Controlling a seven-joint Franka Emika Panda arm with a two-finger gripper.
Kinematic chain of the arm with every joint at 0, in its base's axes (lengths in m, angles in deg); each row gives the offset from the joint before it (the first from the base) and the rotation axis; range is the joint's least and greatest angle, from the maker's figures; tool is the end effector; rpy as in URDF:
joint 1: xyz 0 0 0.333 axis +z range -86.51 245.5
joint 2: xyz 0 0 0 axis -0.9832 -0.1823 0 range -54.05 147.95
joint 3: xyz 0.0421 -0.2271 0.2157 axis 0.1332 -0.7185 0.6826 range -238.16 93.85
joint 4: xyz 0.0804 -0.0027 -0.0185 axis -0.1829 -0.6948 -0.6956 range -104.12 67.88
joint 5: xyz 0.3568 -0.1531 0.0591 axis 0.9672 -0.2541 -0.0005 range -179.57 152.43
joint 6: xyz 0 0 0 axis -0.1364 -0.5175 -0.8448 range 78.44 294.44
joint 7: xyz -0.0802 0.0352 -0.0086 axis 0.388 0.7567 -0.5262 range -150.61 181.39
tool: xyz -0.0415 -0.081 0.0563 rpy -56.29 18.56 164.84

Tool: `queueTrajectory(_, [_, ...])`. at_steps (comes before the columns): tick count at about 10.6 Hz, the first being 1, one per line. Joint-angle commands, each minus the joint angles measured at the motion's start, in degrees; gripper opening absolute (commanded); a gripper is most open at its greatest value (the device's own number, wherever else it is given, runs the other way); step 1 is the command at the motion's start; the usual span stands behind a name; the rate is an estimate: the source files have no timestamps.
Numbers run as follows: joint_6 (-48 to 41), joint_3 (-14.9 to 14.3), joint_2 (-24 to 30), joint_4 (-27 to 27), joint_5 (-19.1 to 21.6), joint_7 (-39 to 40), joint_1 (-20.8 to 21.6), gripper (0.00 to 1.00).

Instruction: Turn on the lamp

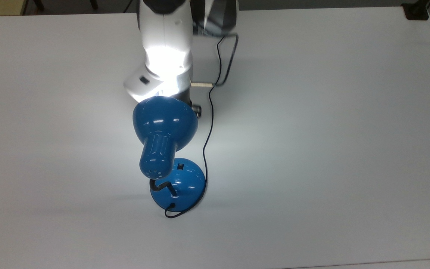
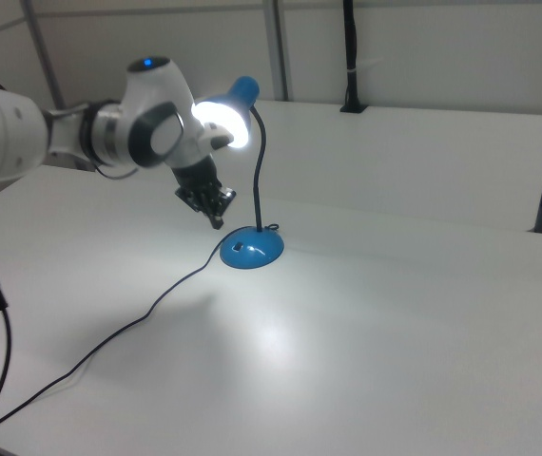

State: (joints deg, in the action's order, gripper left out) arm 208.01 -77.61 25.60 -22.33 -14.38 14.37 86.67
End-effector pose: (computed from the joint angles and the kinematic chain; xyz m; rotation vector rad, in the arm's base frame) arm 0.6831 0.0276 0.4227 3.0806 0.0464 0.3555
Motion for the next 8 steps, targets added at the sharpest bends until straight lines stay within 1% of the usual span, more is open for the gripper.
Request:
queueTrajectory(1, [-18.65,1.94,13.32,-4.49,0.19,-1.69,-2.34,0.03])
queueTrajectory(2, [-23.06,1.94,15.79,-4.32,0.11,-1.79,-2.69,0.18])
queueTrajectory(3, [-27.37,1.76,17.47,-3.62,0.11,-1.35,-3.47,0.45])
queueTrajectory(4, [-31.24,1.41,18.53,-2.74,-0.15,-1.17,-3.57,0.99])
queueTrajectory(5, [-34.32,1.32,19.67,-2.56,-0.59,-1.69,-3.48,1.00])
queueTrajectory(7, [-35.49,-0.43,20.47,-1.60,-0.60,-2.31,-3.40,1.00])
queueTrajectory(8, [-35.49,-0.44,19.86,-0.55,-0.60,-2.66,-3.48,1.00])
